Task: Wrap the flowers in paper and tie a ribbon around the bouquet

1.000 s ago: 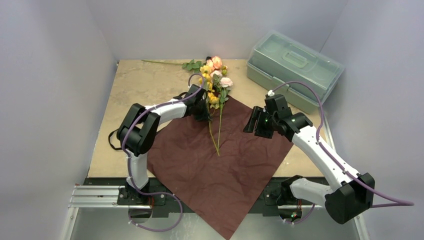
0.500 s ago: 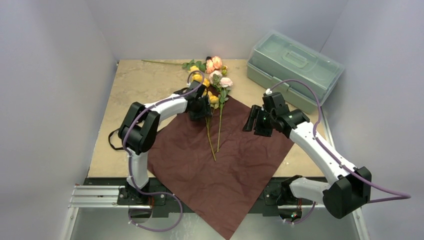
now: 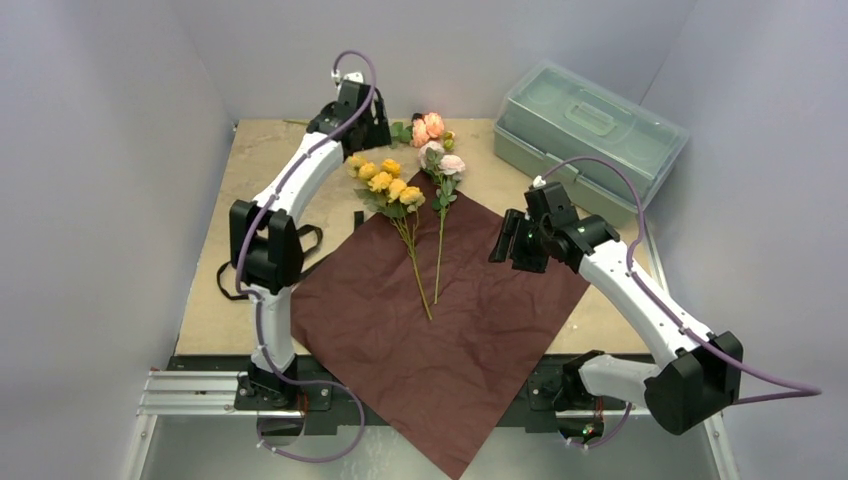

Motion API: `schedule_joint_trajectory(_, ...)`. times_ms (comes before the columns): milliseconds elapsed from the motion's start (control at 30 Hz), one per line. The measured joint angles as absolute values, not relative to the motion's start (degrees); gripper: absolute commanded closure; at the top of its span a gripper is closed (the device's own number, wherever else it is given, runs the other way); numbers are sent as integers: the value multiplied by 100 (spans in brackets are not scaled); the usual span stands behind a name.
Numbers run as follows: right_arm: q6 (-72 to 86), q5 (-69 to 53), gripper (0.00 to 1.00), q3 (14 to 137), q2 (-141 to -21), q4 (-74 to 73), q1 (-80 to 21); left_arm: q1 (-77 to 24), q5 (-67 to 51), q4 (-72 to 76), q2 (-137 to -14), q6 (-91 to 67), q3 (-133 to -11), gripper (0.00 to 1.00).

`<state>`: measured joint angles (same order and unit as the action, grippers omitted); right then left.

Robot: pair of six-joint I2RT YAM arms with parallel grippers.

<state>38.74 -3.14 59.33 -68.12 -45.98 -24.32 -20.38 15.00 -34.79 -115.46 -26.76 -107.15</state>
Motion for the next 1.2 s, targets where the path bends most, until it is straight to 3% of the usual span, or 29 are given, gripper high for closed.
schedule_joint_trajectory(200,3913,-209,38,5951,-6912,-4740,-2432,-1581,1487,-3055,-12792,-3426,-12245,22)
schedule_joint_trajectory(433,3972,-80,38,6088,-7190,-4912,-2432,-1457,1052,-1739,-13893,-5489,-12285,13)
schedule_joint_trajectory(667,3909,209,37,6326,-7273,-5002,-2320,-1448,816,-738,-15194,-7360,-12986,14)
schedule_joint_trajectory(900,3800,401,35,6495,-7509,-5004,-2060,-1424,967,-145,-15692,-8471,-13395,35)
schedule_joint_trajectory(1067,3728,521,35,6611,-7791,-5006,-1898,-1393,1050,233,-16158,-8943,-13734,69)
schedule_joint_trajectory(1200,3693,565,35,6812,-8053,-5006,-1785,-1358,1041,681,-16584,-9358,-13970,85)
